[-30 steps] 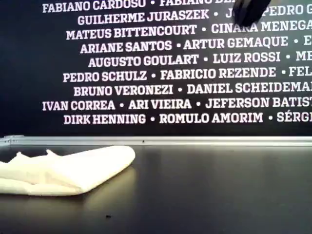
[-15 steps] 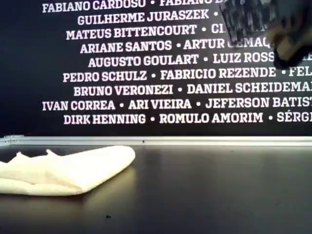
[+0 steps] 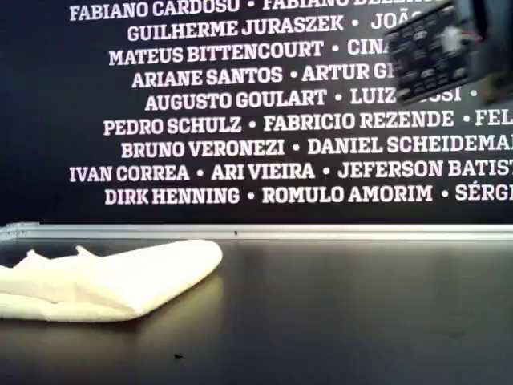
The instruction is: Fold a cloth
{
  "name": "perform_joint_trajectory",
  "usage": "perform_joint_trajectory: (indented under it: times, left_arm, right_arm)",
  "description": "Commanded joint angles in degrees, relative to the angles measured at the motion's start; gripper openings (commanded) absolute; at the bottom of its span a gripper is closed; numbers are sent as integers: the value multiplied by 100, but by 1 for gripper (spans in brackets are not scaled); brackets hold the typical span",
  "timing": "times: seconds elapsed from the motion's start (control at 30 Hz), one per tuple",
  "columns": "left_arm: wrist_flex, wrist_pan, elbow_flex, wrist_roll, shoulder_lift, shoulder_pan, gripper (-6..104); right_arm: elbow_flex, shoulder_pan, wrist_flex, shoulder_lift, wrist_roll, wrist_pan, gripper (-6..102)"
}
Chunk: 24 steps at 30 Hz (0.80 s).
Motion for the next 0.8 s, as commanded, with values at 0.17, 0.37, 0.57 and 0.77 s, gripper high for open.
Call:
perform_joint_trajectory:
  times: [0.17, 0.37, 0.57, 0.77]
  left_arm:
    - [220, 35, -53, -26, 79, 123, 2]
    - [396, 44, -53, -35, 70, 123, 0]
    - [2232, 53, -53, -26, 79, 123, -1]
    - [2804, 44, -53, -26, 88, 114, -1]
  right_arm:
    - [79, -176, 1134, 211, 114, -290, 1]
    - [79, -281, 2997, 229, 62, -773, 1]
    - [70, -299, 3472, 229, 35, -677, 1]
    - [70, -316, 3700, 237, 26, -677, 1]
